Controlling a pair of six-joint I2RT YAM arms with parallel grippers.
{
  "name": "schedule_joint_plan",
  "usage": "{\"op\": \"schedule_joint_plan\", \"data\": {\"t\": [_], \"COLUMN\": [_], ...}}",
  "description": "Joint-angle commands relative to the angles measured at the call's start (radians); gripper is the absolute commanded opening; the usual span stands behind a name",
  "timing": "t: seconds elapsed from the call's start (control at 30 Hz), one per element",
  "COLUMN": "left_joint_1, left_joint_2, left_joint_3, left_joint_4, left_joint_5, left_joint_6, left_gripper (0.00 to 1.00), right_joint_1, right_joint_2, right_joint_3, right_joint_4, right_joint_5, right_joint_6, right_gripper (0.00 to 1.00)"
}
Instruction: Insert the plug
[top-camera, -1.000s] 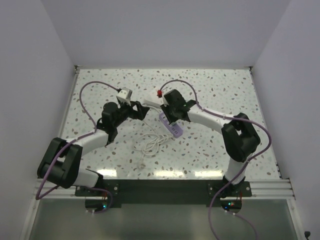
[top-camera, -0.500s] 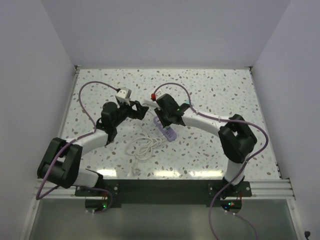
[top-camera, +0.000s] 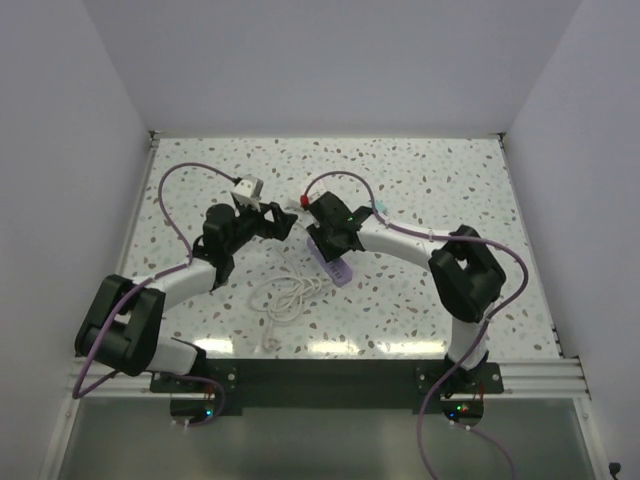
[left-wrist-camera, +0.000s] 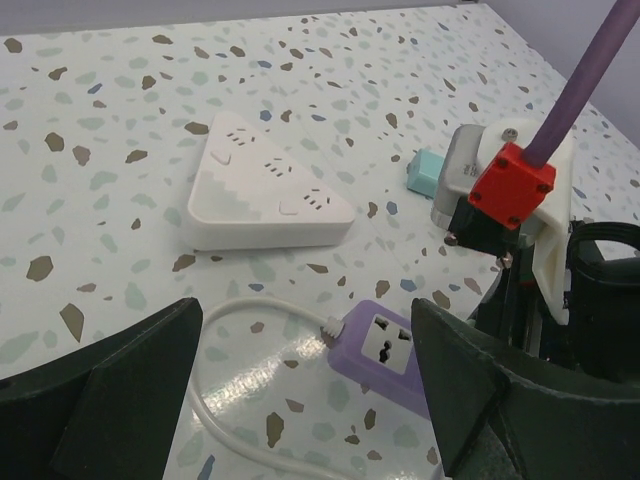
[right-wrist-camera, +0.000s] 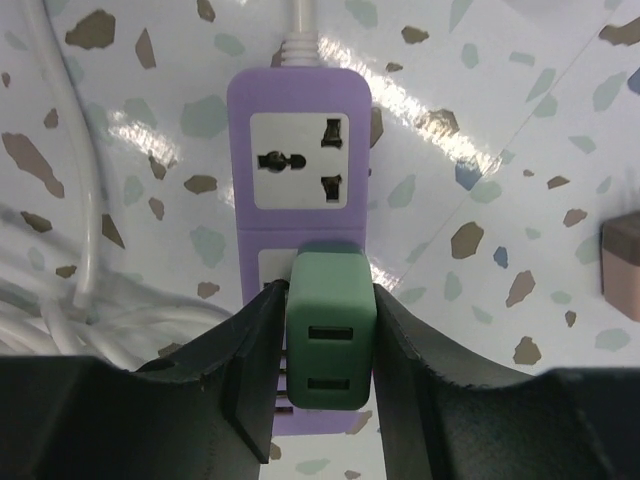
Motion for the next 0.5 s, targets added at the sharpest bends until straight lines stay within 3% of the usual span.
{"op": "schedule_joint_plan", "data": {"t": [0.0, 0.47], "left_joint_1": [0.007, 0.007], "left_joint_2": [0.006, 0.009], "left_joint_3": [0.008, 0.010], "left_joint_4": [0.029, 0.029], "left_joint_5": [-0.002, 0.007], "left_joint_6": [0.023, 0.021], "left_gripper": [0.91, 0.91], "right_joint_1": [0.013, 0.013], "right_joint_2": [0.002, -0.242], "right_joint_3": [0.004, -0.033], "right_joint_4": [-0.082, -0.099], "right_joint_5": [-0.008, 0.104], "right_joint_6": [0.029, 0.035], "right_gripper": [0.43, 0.54]}}
